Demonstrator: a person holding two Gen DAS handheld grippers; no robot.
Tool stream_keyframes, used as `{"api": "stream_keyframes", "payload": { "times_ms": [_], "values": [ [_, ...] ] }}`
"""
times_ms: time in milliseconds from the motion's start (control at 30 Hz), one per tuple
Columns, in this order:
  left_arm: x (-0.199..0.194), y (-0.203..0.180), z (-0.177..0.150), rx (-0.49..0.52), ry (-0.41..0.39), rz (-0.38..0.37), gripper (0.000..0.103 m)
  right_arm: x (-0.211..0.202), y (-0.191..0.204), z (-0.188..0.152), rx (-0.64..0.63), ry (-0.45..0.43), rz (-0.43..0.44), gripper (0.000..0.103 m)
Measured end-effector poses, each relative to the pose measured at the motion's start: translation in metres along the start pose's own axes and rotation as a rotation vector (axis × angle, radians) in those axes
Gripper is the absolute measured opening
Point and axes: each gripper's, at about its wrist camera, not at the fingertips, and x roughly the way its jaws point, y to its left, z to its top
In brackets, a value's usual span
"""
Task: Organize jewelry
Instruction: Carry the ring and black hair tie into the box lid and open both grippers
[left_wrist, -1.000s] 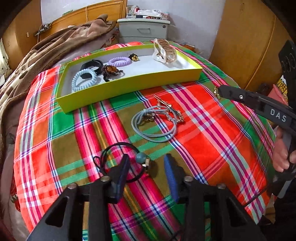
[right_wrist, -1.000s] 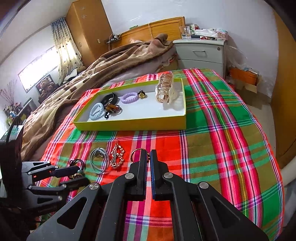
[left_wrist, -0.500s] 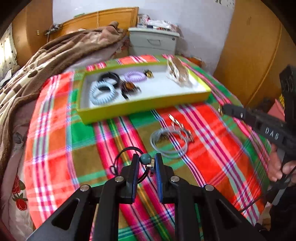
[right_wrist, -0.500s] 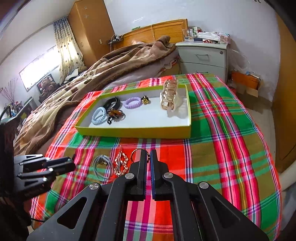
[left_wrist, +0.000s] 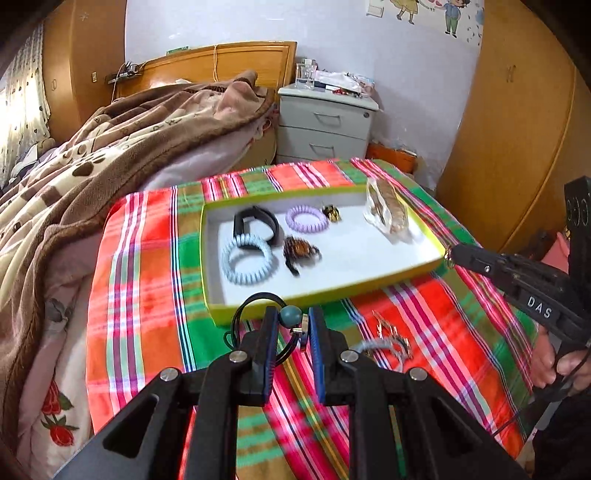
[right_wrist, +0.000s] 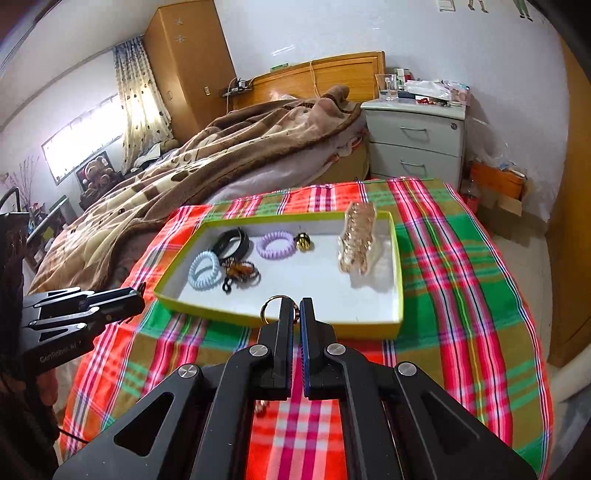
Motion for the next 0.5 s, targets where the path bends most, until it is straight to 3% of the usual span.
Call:
{"api": "stream_keyframes", "payload": {
  "times_ms": [500],
  "values": [
    [0.055,0.014,0.023,-0.029,0.06,0.008,0.017,0.079,0.01,0.031,-0.021,0.098,-0.014,0.003]
  ]
}}
